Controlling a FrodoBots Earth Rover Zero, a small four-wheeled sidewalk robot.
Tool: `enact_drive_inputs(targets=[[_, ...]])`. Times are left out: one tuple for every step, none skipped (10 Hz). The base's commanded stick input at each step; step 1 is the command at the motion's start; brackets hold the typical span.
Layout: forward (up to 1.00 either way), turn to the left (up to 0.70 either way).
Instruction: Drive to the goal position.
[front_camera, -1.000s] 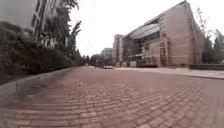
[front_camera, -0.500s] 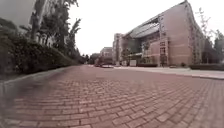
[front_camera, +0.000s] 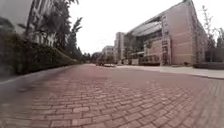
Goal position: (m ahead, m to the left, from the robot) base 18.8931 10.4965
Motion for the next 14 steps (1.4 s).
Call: enact_drive_inputs(targets=[[0.7,0.14],[0.7,0.14],[0.7,0.14],[0.7,0.14],[0.7,0.14],[0.7,0.14],[0.7,0.14],[0.7,0.14],[0.7,0.14],[0.7,0.14],[0.7,0.14],[0.7,0.14],[0.7,0.14],[0.7,0.14]])
